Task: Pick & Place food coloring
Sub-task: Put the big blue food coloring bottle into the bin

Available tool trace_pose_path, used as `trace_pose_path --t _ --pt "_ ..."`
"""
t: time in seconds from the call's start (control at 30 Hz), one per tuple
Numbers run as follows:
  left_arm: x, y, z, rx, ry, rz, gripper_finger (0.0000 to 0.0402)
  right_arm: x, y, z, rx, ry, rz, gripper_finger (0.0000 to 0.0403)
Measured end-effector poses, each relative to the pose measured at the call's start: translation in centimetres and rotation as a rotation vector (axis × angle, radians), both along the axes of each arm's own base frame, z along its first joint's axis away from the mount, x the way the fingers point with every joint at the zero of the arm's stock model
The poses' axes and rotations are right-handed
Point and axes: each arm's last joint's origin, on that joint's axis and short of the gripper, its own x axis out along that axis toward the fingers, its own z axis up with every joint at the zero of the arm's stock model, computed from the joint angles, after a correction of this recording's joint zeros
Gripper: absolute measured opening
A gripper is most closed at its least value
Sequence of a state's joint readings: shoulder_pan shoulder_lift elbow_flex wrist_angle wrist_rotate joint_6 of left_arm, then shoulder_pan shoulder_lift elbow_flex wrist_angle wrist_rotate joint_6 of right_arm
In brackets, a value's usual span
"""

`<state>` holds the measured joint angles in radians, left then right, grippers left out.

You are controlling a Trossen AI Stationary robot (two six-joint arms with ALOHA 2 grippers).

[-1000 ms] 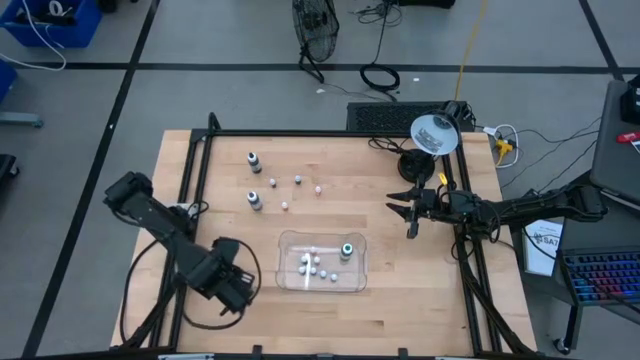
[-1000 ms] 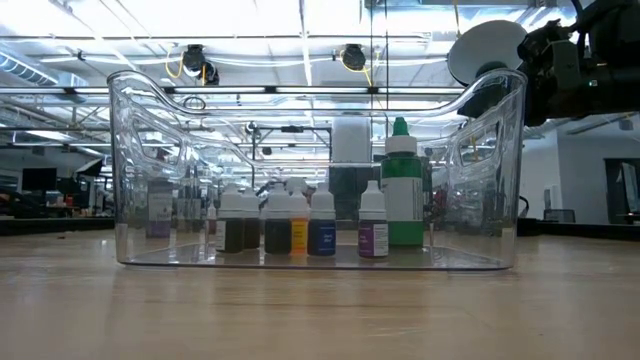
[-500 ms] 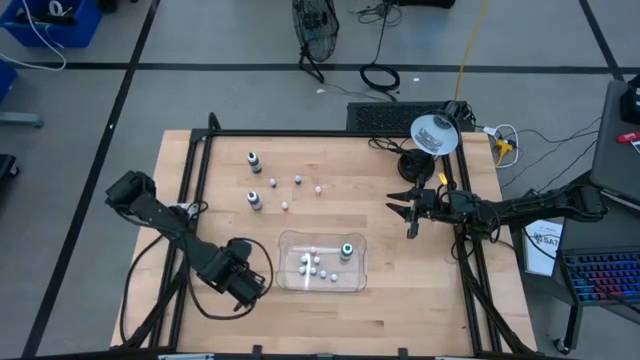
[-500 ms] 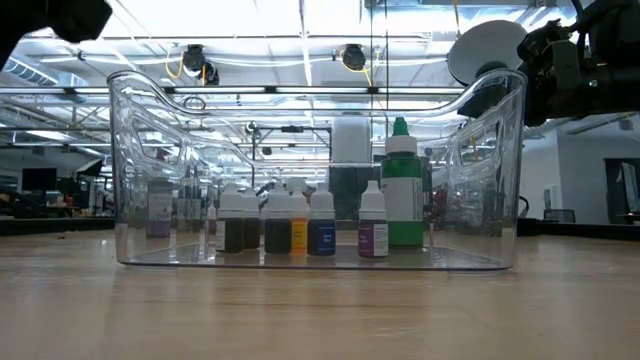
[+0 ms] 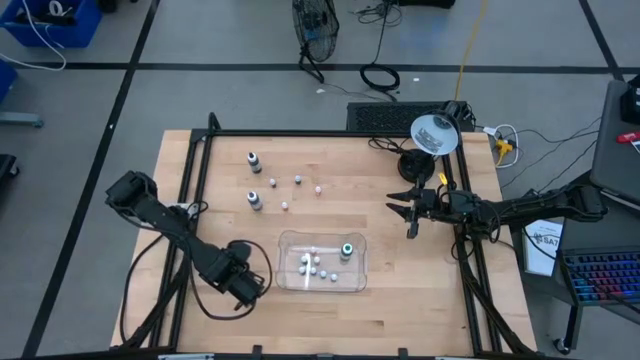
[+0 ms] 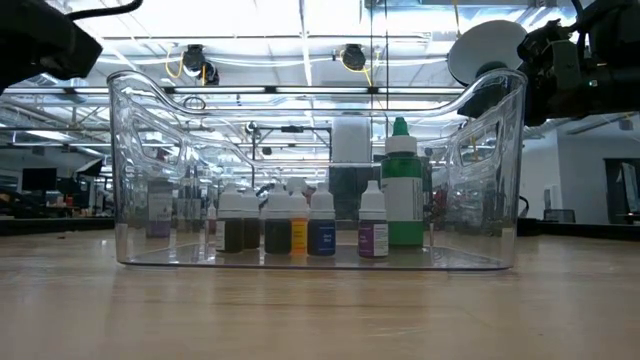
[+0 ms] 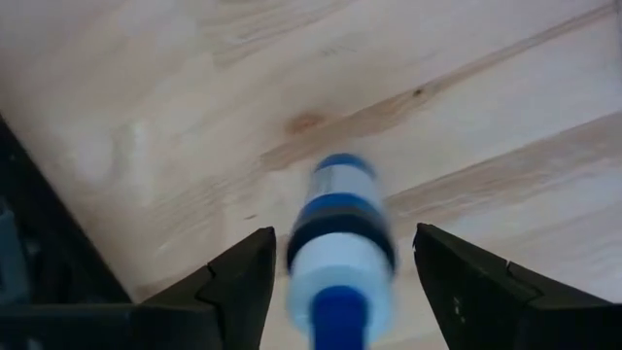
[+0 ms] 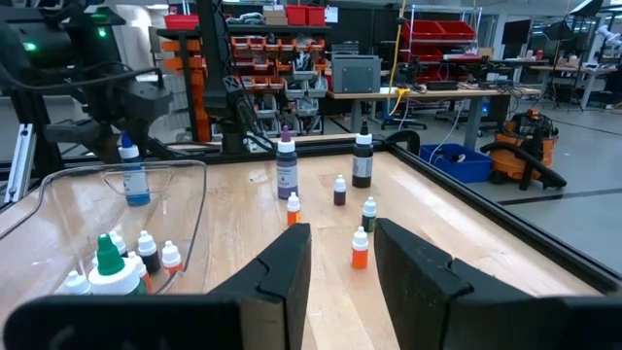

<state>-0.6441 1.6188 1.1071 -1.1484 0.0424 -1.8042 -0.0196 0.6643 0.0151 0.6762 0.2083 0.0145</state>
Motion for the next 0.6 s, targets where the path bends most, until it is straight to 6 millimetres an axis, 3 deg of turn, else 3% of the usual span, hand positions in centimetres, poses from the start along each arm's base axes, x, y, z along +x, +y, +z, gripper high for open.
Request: trace_pose_path --t 0.3,0.6 --pt "-0.38 -0.2 -0.24 -0.006 0.019 0.003 0.0241 0.0 0.0 -0.01 0.0 0.001 0.0 0.0107" --pt "-0.27 -0.21 -0.26 0.004 0.0 0.001 0.0201 0.0 0.0 0.0 0.0 0.0 0.0 0.0107"
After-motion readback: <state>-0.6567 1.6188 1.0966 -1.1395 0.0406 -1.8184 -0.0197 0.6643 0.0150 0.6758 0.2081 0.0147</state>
